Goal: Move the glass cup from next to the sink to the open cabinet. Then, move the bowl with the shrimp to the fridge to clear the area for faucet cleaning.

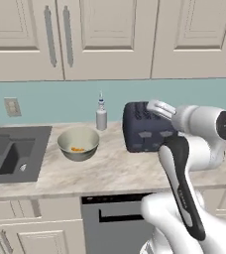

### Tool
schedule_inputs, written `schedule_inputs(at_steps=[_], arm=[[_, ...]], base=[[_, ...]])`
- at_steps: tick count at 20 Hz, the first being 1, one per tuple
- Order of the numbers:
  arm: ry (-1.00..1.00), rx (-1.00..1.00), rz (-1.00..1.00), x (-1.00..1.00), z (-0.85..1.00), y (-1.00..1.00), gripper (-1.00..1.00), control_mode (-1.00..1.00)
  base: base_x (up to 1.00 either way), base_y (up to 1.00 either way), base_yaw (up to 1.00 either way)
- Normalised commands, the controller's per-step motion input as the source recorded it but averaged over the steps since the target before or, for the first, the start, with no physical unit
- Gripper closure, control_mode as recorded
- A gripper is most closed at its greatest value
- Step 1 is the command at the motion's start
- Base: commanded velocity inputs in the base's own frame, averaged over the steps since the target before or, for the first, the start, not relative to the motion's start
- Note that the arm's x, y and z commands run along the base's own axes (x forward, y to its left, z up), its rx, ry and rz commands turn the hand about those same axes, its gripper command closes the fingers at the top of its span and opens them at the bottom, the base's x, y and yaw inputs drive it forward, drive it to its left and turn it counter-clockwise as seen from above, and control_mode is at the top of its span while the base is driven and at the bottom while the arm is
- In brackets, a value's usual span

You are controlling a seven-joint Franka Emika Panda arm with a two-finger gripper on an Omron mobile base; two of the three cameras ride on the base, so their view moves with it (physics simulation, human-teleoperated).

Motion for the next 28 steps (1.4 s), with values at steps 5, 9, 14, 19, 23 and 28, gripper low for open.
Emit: schedule_inputs(at_steps=[5,9,14,19,23,28], arm=[[0.22,-0.04,-0.04,0.17,-0.13,0.4,-1.0,-1.0],[0.61,-0.11,0.0,0.31,-0.18,1.0,-1.0,-1.0],[0.76,-0.01,0.11,0.17,-0.09,0.49,-1.0,-1.0],[0.36,0.01,0.09,0.34,-0.45,-0.1,-1.0,-1.0],[0.01,0.16,0.06,-0.03,-0.96,-0.41,-1.0,-1.0],[-0.1,0.08,0.0,0.1,-0.81,0.03,-1.0,-1.0]], base=[[0.29,0.38,-0.21],[0.0,0.0,0.0],[0.0,0.0,0.0],[0.0,0.0,0.0],[0.0,0.0,0.0],[0.0,0.0,0.0]])
